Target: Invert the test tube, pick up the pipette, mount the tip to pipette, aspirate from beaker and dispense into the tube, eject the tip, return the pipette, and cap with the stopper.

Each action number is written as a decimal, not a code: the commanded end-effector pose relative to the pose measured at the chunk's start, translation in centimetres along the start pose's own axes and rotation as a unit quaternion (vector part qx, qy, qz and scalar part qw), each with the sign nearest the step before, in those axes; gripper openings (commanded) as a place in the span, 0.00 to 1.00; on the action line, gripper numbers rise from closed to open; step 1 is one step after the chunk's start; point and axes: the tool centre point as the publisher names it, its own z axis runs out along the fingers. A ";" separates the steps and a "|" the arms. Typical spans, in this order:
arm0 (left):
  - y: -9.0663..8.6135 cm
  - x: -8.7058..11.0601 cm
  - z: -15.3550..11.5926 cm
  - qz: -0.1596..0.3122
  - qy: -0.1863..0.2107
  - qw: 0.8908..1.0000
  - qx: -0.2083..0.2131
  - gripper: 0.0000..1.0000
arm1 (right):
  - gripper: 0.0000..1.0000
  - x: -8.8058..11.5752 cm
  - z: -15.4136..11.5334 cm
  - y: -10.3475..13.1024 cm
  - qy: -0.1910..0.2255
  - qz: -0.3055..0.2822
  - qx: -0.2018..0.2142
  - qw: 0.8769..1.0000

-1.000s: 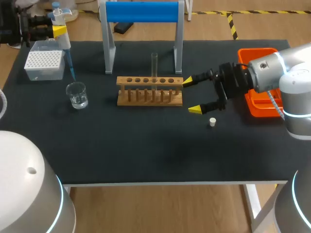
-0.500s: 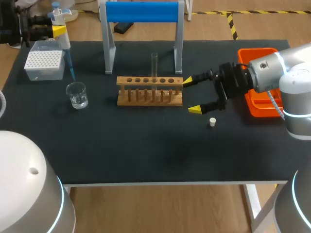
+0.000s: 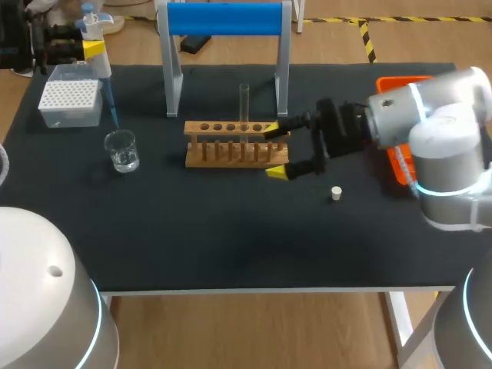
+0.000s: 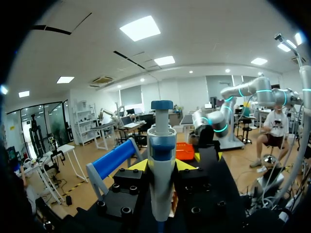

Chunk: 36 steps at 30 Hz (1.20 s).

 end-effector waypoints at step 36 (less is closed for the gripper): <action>0.0 0.1 0.0 0.001 -0.001 1.000 0.001 0.00 | 1.00 -4.3 19.3 -0.8 -0.086 0.046 0.069 0.993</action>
